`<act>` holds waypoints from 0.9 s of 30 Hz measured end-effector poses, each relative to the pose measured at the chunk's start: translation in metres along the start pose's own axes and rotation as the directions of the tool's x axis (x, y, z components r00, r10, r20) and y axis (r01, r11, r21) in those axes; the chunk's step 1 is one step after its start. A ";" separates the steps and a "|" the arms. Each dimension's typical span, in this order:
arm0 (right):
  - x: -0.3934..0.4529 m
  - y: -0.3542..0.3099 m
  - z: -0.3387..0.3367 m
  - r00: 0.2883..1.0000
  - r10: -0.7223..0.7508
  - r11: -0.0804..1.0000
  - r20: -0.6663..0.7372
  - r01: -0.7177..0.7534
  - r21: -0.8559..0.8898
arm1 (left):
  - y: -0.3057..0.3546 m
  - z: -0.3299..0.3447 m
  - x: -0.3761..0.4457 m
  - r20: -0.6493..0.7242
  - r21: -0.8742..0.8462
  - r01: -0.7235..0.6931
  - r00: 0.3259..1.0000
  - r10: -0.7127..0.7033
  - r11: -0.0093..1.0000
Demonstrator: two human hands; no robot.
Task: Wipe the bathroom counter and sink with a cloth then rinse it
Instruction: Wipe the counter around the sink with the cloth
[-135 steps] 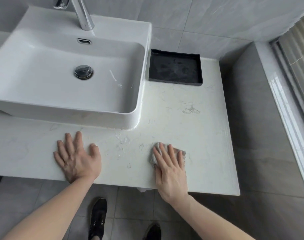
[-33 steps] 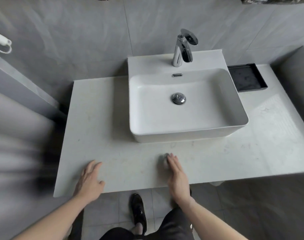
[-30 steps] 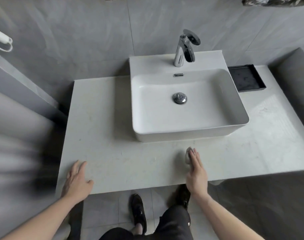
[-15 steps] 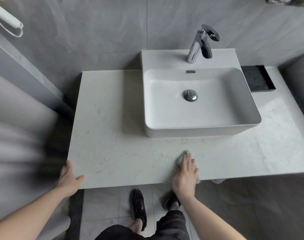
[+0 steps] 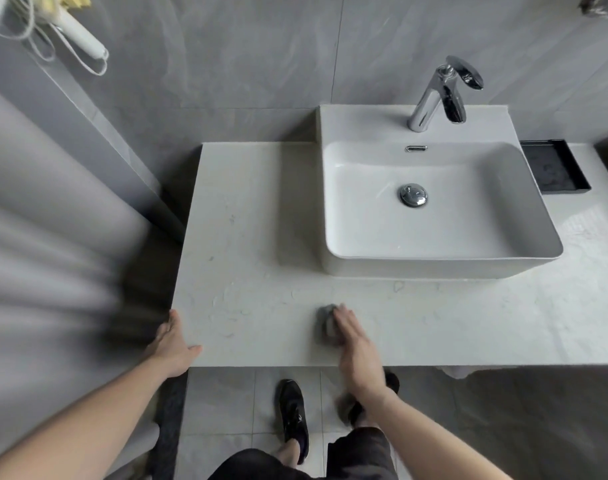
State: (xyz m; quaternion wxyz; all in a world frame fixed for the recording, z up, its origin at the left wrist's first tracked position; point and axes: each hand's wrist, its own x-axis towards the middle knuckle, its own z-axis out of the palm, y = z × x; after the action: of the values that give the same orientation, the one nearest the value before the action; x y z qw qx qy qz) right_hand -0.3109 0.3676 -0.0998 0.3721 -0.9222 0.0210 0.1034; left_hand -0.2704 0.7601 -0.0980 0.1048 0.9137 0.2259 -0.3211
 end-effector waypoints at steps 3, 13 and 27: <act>-0.008 0.045 -0.051 0.982 0.122 0.990 -0.147 -0.131 -0.056 | -0.005 -0.001 -0.001 -0.004 -0.006 0.005 1.000 -0.005 1.000; -0.014 0.100 -0.086 0.841 0.531 0.803 -0.104 -0.539 -0.256 | -0.001 -0.001 -0.004 0.005 -0.030 0.032 0.999 -0.032 0.999; 0.000 -0.019 -0.004 0.970 0.005 0.988 0.244 0.033 -0.149 | 0.015 -0.007 -0.014 -0.003 -0.028 0.132 0.991 -0.132 0.991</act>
State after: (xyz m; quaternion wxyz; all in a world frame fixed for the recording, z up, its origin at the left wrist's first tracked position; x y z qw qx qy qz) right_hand -0.3078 0.3784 -0.0840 0.3012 -0.9283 -0.0393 0.2145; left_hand -0.2692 0.7444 -0.0831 0.0951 0.8961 0.2906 -0.3219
